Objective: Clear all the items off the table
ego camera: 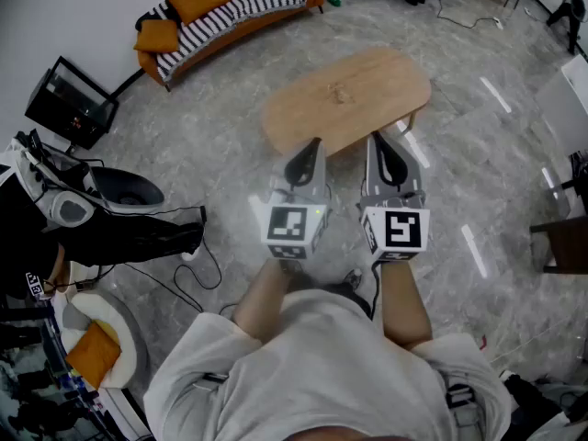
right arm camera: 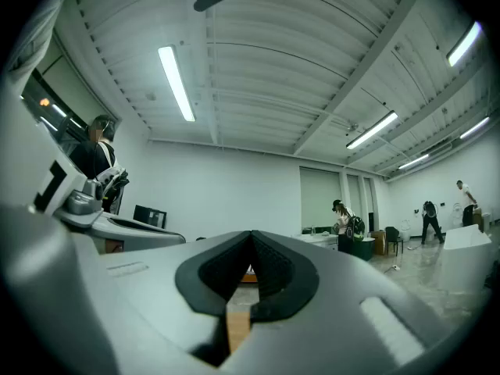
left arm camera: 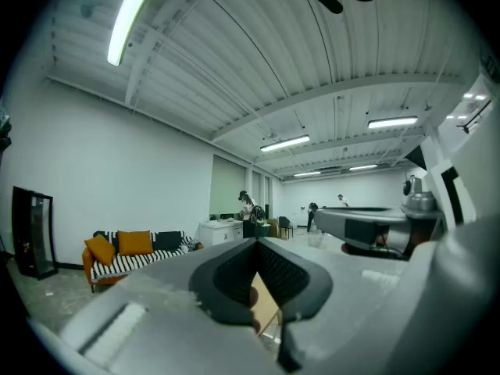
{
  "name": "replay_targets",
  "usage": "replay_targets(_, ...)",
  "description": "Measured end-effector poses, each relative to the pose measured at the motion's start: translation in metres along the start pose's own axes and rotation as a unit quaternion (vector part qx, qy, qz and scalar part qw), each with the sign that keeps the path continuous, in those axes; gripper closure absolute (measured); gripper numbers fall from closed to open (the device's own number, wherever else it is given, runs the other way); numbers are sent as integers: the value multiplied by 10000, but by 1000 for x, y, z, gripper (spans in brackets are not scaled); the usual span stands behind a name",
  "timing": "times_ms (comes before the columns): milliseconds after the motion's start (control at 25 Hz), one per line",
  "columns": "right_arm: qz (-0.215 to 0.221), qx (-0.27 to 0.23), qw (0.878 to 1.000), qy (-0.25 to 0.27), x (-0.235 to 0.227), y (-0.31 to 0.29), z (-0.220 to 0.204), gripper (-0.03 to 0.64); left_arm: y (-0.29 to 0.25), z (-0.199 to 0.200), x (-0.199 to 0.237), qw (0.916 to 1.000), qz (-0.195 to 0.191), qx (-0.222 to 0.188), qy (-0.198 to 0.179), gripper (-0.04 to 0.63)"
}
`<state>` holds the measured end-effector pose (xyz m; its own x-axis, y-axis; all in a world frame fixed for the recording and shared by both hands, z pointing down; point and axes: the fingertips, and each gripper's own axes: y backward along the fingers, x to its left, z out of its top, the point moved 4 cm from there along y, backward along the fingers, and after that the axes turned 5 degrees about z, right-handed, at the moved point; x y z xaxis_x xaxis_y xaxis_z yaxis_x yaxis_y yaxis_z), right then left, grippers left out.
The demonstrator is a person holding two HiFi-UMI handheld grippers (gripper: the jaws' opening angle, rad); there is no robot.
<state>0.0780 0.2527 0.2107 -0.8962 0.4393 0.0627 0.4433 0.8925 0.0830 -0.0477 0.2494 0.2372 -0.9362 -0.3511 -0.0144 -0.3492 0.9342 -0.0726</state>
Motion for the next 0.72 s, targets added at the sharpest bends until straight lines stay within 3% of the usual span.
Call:
replay_targets(360,14,97,9999,-68,-21,7,-8,611,-12,-2,-25,9999,-51,50,-94,575)
replay_targets(720,237,82,9996,97,-36,16,-10,611,-16,-6,-51,9997,206,138,-69,574)
